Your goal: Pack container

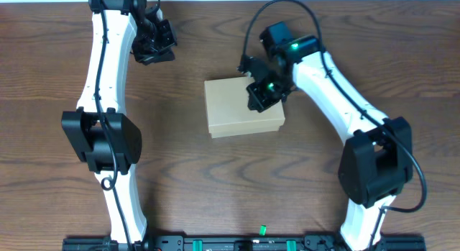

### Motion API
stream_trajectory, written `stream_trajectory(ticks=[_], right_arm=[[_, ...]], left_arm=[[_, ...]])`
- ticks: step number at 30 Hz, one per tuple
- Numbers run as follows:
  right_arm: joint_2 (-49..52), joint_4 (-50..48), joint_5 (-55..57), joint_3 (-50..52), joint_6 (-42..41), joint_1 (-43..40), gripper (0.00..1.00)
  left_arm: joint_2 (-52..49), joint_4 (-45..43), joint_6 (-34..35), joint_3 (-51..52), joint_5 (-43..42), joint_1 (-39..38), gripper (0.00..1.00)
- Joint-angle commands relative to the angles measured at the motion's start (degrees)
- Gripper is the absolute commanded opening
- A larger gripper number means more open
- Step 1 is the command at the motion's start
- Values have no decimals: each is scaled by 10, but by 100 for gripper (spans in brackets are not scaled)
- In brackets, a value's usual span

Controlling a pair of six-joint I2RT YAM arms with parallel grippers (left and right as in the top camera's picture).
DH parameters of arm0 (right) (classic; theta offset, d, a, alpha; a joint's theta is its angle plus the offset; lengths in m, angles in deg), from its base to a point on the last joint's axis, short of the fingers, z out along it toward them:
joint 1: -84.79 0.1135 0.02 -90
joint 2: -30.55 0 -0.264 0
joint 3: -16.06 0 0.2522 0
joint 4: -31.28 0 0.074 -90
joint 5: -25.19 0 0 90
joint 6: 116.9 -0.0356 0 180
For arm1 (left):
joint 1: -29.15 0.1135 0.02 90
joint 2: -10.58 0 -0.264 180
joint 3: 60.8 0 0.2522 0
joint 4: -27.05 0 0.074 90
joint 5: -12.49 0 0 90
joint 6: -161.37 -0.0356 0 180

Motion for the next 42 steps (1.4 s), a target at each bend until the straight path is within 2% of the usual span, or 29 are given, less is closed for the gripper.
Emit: stream_trajectory(ticks=[1,8,15,20,21,22,23,24,25,26,27,32,37,40,42], right_arm=[[-4,0,74,-4,-19,30,1],[2,-16,154,-4,-46,51,1],[35,-26,152,-3,-63,51,1],[-13,-70,126,-5,-64,50,2],[-31,-71,126,-5,-61,49,10],[-45,-70,126,-5,-54,46,26],[-56,-70,126,-5,-51,43,40],[-71,-69,126,-5,-44,40,58],[-87,-67,126,-5,-44,36,82],[-98,-65,126,-5,-44,33,99],[-111,-62,126,-5,-44,30,99],[-167,-37,126,-5,-27,-2,99],[-228,3,126,10,-27,-50,99],[-280,-2,126,57,-23,-67,99],[-328,-20,126,111,-24,-74,99]], left_arm=[[18,3,-20,-14,52,-2,5],[47,-2,-20,-14,89,-2,6],[63,-3,-20,-14,89,0,6],[101,6,-29,-14,129,6,6],[114,10,-37,-14,134,10,6],[128,16,-43,-14,134,16,6],[140,19,-46,-14,134,23,8],[153,26,-48,-14,133,33,23],[166,36,-54,-14,132,45,54],[176,47,-54,-14,132,56,74],[185,62,-54,-14,131,68,95],[223,119,-59,-13,79,140,95],[287,120,-69,1,61,184,95],[338,102,-84,57,58,177,95],[384,77,-91,130,58,170,96]])
